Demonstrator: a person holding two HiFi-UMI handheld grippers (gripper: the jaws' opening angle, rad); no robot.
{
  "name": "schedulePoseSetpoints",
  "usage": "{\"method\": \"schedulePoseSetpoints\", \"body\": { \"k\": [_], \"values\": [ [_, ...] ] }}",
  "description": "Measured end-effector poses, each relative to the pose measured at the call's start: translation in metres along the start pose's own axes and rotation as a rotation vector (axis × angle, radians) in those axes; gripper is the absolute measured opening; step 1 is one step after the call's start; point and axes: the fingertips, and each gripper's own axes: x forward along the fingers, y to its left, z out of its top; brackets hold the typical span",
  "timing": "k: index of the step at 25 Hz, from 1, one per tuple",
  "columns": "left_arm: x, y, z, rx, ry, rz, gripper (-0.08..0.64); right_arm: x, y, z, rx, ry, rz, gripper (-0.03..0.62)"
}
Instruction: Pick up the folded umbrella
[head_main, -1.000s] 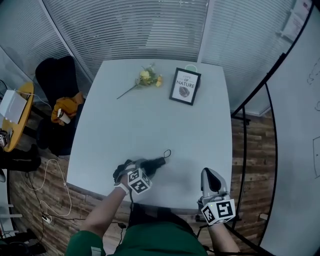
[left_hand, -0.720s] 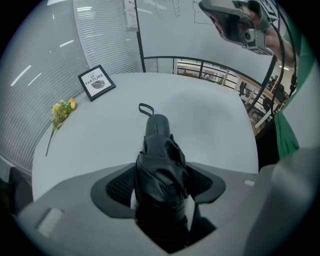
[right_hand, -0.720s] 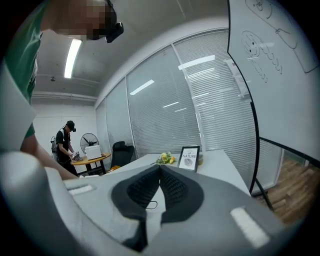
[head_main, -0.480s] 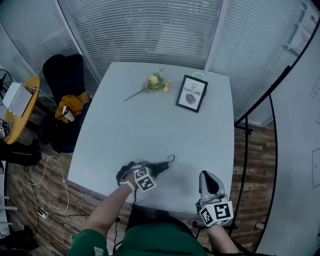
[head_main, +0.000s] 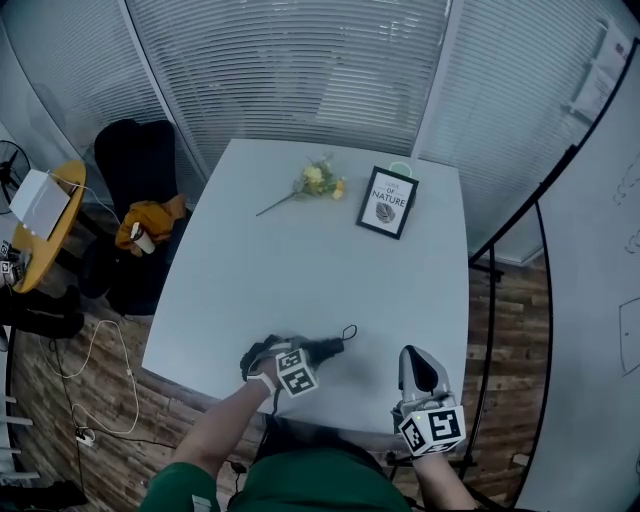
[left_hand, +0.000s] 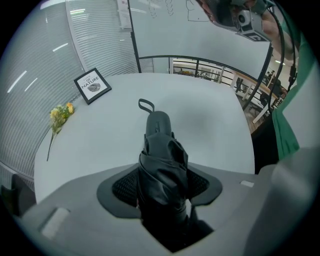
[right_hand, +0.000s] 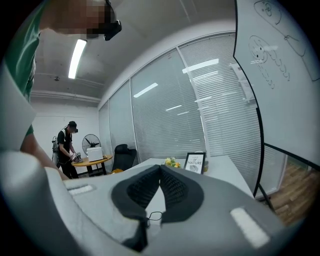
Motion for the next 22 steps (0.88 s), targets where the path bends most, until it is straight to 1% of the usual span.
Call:
{"method": "schedulePoseSetpoints", "body": {
  "k": [3,5,10,13,16,19,22],
  "values": [
    [-0.013,0.004,0.003,-0.022,-0.055,0.033,0.249,0.0,0.004,0.002,0.002,-0.002,-0.013,0.003],
    [-0.027,0.008,0.004,-0.06,-0.112,0.058,0.249,-0.002,0.013,0.004,0.001,-0.006,-0.014,0.003],
    [-0.068,0.019,0.01,-0.214,-0.302,0.084,0.247,-0.001,0.038,0.008,-0.005,-0.014,-0.001,0.003],
    [-0.089,0.027,0.007,-0.306,-0.408,0.099,0.247,0.002,0.053,0.01,-0.01,-0.016,0.013,0.003],
    [-0.11,0.033,0.0,-0.392,-0.497,0.111,0.247,0.003,0.068,0.01,-0.014,-0.011,0.027,0.003],
    [-0.124,0.038,-0.009,-0.464,-0.555,0.114,0.247,0.008,0.082,0.009,-0.017,-0.006,0.038,0.003],
    [-0.138,0.037,-0.017,-0.503,-0.586,0.107,0.245,0.01,0.095,0.012,-0.023,-0.011,0.049,0.003]
  ]
}}
